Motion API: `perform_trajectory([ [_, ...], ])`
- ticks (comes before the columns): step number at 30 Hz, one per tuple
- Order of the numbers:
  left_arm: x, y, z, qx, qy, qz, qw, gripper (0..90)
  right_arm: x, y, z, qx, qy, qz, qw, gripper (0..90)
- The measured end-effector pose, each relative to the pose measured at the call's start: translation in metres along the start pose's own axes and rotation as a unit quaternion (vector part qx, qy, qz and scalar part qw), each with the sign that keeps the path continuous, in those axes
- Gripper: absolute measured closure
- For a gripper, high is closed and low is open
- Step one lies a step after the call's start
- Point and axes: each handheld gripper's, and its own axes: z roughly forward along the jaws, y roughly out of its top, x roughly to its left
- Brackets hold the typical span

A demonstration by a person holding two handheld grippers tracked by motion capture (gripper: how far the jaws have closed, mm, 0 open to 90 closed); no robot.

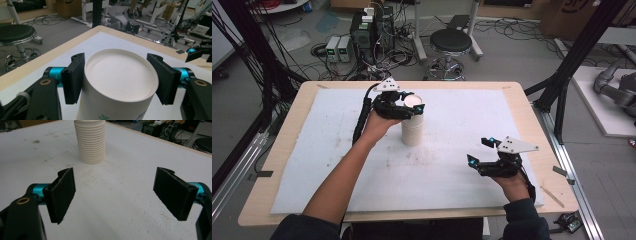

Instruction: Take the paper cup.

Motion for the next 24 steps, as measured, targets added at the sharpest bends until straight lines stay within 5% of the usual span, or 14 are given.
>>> perform_trajectory([
  [15, -0.009, 0.024, -0.022, -0.051, -0.006, 0.019, 0.9985, 35.0, 0.002, 0.001, 0.001, 0.001, 0.003, -0.001, 1.0, 18.3],
  [24, -0.015, 0.048, -0.049, -0.114, 0.0, 0.029, 0.993, 35.7, 0.004, 0.003, 0.002, -0.003, 0.005, -0.001, 1.0, 18.3],
])
